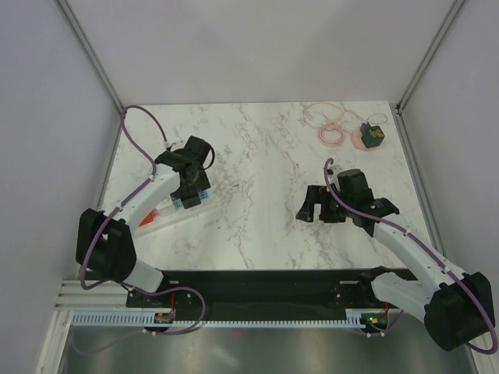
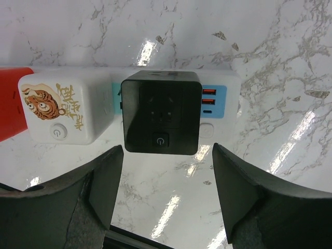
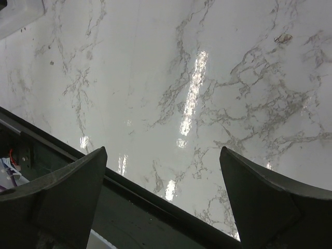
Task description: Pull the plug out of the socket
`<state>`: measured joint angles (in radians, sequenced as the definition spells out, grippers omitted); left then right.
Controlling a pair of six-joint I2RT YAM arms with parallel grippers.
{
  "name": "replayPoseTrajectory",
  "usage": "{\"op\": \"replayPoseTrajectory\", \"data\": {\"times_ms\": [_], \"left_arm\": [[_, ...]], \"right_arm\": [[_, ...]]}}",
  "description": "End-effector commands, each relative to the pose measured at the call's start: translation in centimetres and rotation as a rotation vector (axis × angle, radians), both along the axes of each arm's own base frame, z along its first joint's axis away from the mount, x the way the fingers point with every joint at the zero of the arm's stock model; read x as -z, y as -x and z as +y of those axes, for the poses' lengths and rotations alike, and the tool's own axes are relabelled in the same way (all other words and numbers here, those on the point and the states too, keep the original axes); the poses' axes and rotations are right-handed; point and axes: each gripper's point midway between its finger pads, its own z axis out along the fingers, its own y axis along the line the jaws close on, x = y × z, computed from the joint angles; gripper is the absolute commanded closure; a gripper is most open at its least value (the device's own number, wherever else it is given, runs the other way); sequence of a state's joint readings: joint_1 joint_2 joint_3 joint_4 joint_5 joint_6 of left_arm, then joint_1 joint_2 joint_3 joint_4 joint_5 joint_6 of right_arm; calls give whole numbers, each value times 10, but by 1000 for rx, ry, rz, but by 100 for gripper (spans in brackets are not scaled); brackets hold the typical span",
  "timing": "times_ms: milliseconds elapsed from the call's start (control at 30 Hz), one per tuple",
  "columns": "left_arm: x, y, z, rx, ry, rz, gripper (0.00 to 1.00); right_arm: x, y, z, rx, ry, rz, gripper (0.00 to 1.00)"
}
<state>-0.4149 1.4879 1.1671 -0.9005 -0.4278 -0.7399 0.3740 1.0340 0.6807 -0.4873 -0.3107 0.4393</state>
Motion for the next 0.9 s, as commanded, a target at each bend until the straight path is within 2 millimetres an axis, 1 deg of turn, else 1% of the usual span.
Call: {"op": "replayPoseTrajectory", "data": {"times_ms": [0,100,167,200,333,400,500,633,867], "left_arm": [[-10,-14,5,-24,-30,-32,24],[-5,-21,0,23,-13,3,25],[-2,-24,2,26,-20,16,25],[-2,-25,4,21,-20,15,25],[-1,-23,22,-24,-37,16,24],[2,-21,25,-26,-43,25,24],[5,-24,24,-14,-33,26,24],[16,-27,24,-8,-30,40,25],[20,-33,22,21,-23,24,32]], "right_arm": [[-12,-5,5,-41,-5,-44,2],[-13,-4,6,-53,-10,-44,2],[-13,-2,6,-60,-14,-45,2],[-14,-2,6,-60,-15,-47,2],[-15,-3,6,-59,-16,-53,2],[-15,-2,6,-58,-17,-55,2],[-14,-3,6,-58,-16,-51,2],[-13,-3,7,-60,-18,-40,2],[-13,-4,11,-64,-33,-34,2]]}}
